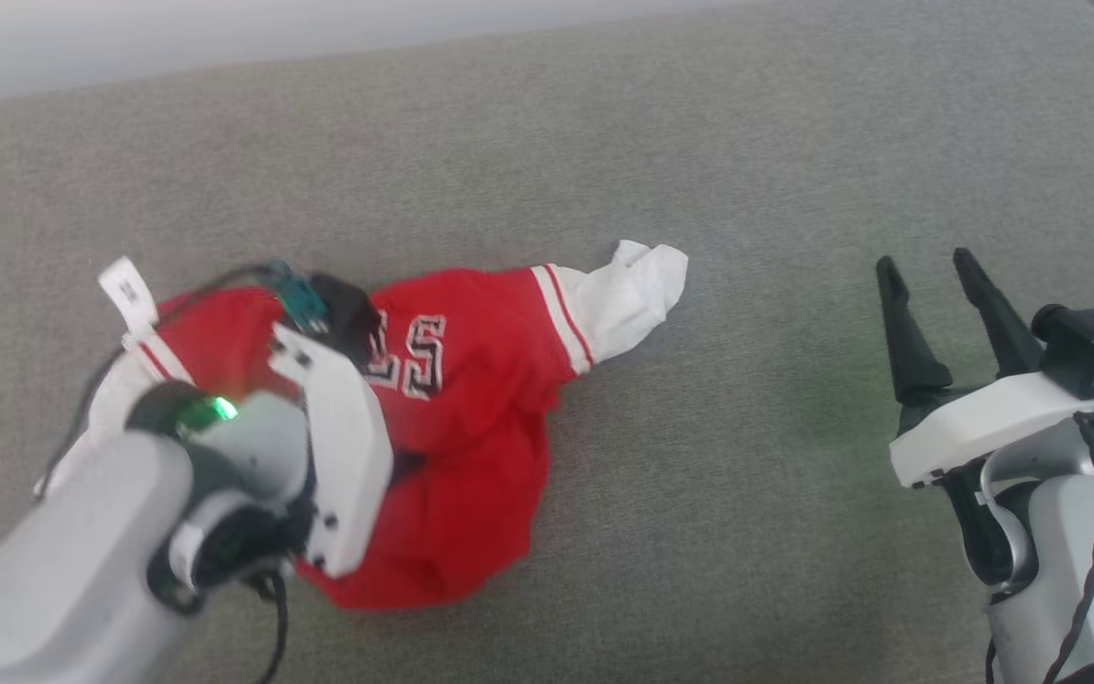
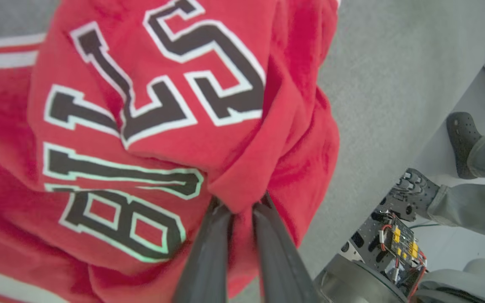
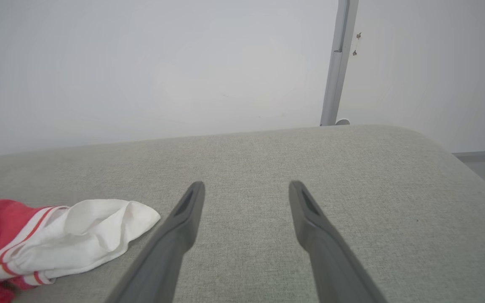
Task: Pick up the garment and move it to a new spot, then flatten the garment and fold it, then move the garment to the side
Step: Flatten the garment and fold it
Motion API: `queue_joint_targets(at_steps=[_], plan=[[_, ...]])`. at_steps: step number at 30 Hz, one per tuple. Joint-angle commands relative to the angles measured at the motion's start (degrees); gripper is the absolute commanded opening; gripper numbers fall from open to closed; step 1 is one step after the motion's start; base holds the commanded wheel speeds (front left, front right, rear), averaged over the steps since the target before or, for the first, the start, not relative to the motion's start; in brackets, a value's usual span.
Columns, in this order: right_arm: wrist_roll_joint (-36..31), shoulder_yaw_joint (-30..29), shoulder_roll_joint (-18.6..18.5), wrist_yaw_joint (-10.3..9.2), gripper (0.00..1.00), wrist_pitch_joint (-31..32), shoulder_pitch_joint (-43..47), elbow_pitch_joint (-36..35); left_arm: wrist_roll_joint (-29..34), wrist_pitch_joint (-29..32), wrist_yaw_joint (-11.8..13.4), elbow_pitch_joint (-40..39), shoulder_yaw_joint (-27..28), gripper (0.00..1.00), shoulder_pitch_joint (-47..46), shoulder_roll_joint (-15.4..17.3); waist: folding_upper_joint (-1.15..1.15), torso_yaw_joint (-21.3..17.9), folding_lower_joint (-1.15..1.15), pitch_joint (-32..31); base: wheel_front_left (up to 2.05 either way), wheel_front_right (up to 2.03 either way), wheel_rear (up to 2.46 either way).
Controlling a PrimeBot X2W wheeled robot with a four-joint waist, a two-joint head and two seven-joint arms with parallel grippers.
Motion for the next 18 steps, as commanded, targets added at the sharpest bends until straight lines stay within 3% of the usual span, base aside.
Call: queue_joint_targets(at_steps=[1,5,10,11,14,15,18], plan=[[-0.38,0.09,0.08,0.0,1.0,-0.03,0.2,-0.32,-0.1,0.18,0.26,-0.57,-0.06,0.0,0.66,0.26,0.0,0.22,0.0,0.13,0.0,0.0,0.0],[-0.43,0.01,0.29,0.0,1.0,0.34,0.25,-0.76,0.89,0.59,1.46,-5.38,-1.69,0.0,4.4,1.07,0.0,0.75,0.0,0.77,0.0,0.0,0.0],[-0.54,0.28,0.61,0.0,1.0,0.59,-0.36,-0.81,2.95,-1.44,0.98,-5.74,-3.6,0.0,7.78,1.94,0.0,0.92,0.0,1.66,0.0,0.0,0.0],[-0.49,0.35,0.57,0.0,1.0,0.55,-0.51,-0.79,3.48,-2.3,0.7,-5.31,-3.8,0.17,8.08,1.9,0.0,0.91,0.0,1.86,0.0,0.0,0.0],[-0.29,0.59,0.46,0.0,1.0,0.52,-0.79,-0.46,4.21,-4.23,0.31,-3.02,-4.08,0.48,9.18,1.45,0.0,0.87,0.0,2.13,0.0,0.0,0.0],[-0.24,0.65,0.46,0.0,1.0,0.51,-0.86,-0.42,4.36,-4.89,-0.01,-2.37,-4.1,1.0,9.24,1.25,0.0,0.86,0.0,2.14,0.0,0.0,0.0],[-0.19,0.59,0.3,0.0,1.0,0.6,-0.92,-0.28,4.15,-6.56,-0.21,-0.44,-3.5,1.0,9.12,0.67,0.0,0.96,0.0,1.93,0.0,0.0,0.0]])
